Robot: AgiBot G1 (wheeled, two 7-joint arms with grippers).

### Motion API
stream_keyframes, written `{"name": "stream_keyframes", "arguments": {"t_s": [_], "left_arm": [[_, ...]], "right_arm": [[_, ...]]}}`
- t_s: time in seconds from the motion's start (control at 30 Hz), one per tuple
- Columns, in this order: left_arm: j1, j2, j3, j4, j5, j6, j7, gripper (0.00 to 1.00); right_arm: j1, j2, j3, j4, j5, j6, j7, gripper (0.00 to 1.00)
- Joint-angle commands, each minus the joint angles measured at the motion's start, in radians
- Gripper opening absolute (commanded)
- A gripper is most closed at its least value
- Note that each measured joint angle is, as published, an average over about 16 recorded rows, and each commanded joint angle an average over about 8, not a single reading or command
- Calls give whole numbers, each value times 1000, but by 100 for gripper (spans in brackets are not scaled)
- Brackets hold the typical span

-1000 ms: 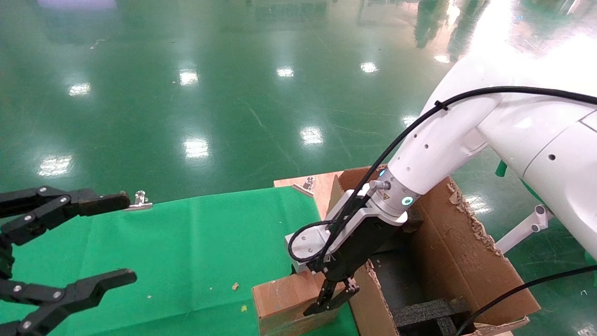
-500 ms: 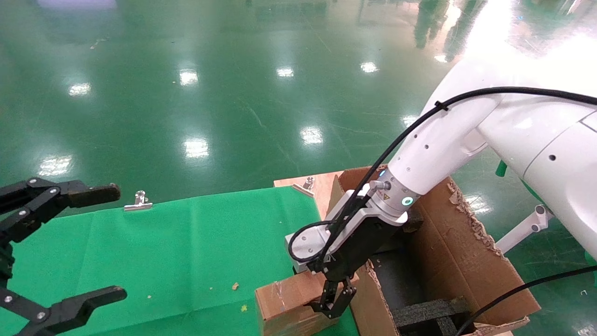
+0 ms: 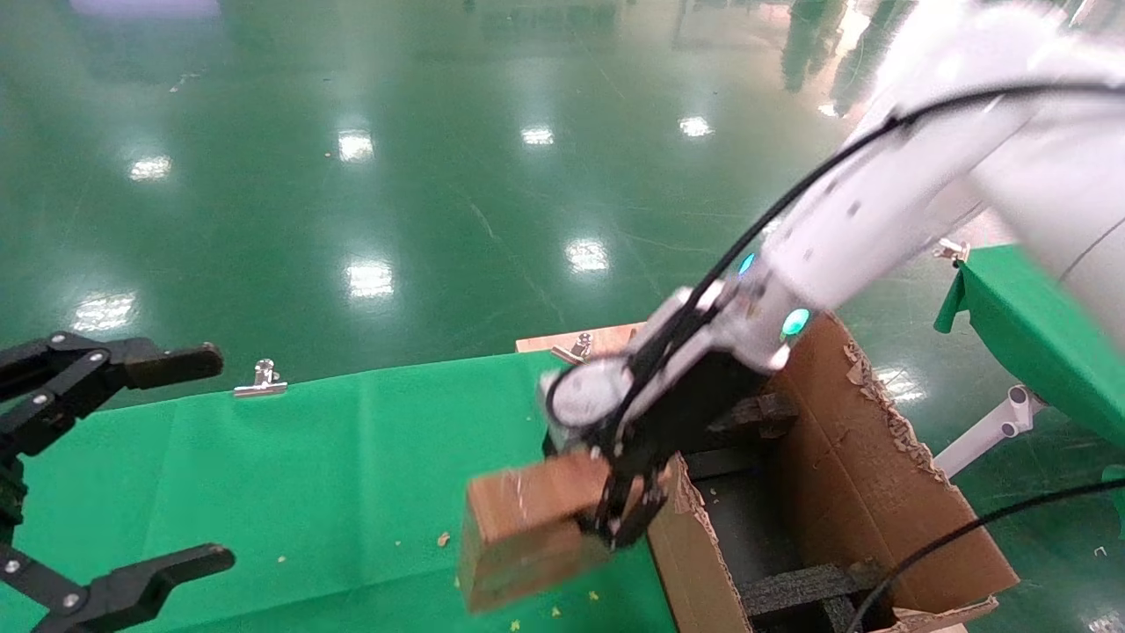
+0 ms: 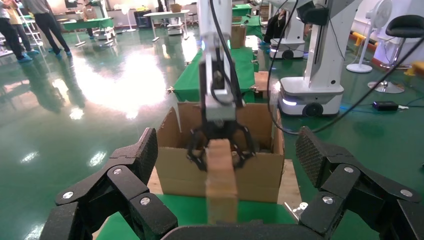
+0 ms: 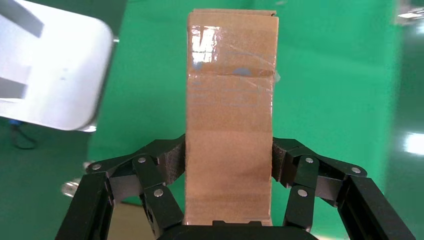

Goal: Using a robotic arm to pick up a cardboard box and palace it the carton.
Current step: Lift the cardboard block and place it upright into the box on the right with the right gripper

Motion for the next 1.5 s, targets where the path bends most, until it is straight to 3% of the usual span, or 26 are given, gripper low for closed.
{"name": "stream_keyframes", "arguments": {"t_s": [0.03, 0.43, 0.9, 1.2, 1.5], "left_arm": [[0, 0, 0, 0, 0, 0, 0, 100], [0, 0, 1, 0, -1, 0, 1, 100], [-1, -1, 2, 0, -1, -1, 1, 100], [-1, -1, 3, 0, -2, -1, 1, 100], [-1, -1, 3, 0, -2, -1, 2, 100]], "right_arm": [[38, 12, 0, 7, 13, -3, 2, 0], [263, 100, -87, -14, 121, -12, -43, 0], [498, 310, -347, 23, 118, -16, -43, 0], [551, 423, -506, -17, 132, -13, -92, 0], [521, 469, -615, -108, 184, 3, -84, 0]]}}
